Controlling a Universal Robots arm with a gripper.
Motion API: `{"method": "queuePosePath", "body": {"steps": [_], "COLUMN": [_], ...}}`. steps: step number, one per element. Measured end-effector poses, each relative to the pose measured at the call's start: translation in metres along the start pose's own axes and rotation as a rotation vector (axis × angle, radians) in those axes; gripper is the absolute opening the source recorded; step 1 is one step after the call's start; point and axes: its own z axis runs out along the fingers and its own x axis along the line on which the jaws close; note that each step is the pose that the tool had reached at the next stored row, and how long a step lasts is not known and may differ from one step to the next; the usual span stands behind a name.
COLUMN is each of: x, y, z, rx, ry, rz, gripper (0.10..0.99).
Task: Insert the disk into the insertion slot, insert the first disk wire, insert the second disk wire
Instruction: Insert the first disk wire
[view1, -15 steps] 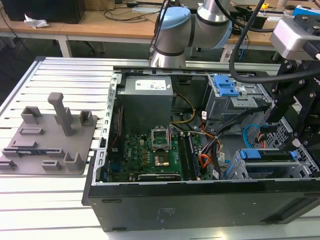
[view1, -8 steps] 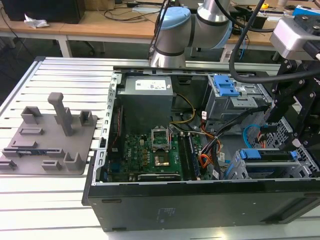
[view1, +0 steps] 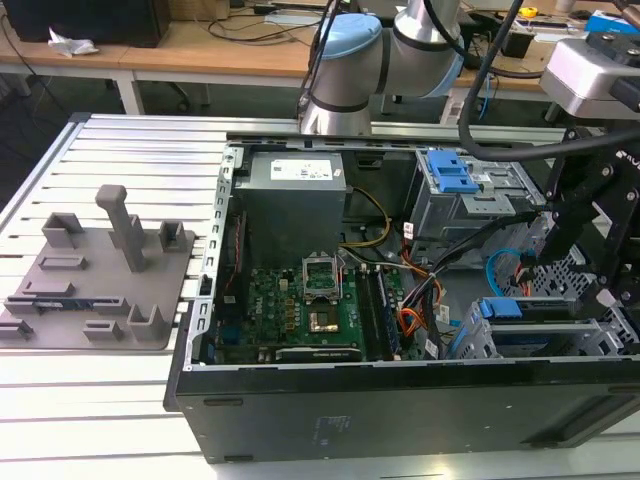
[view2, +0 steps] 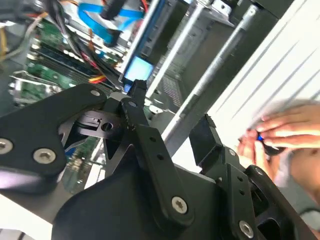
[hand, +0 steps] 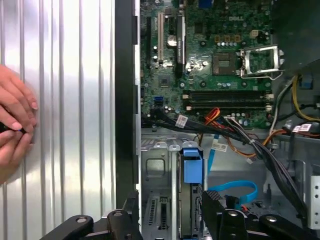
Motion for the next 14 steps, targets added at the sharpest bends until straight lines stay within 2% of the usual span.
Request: {"method": "queuePosePath", "body": {"steps": [1, 2, 3, 8, 9, 11, 13, 14], "x": [0.0000, -0.0001, -0.0002, -0.0008, -0.0033, -0.0132, -0.0227, -0.0272], "y": [0.0006, 0.0022, 0.0021, 0.0022, 0.0022, 0.0022, 0.0022, 0.0022], "z": [0.0001, 0.0006, 0.0010, 0.0046, 0.0053, 0.0056, 0.0060, 0.0059], "rx": [0.001, 0.016, 0.018, 0.020, 0.020, 0.021, 0.022, 0.022], "ry": [0.0029, 0.0057, 0.0060, 0.0083, 0.0137, 0.0400, 0.0605, 0.0670], "rz": [-0.003, 0.002, 0.012, 0.080, 0.081, 0.081, 0.081, 0.081], "gripper": [0.620, 0.620, 0.620, 0.620, 0.620, 0.620, 0.620, 0.620]}}
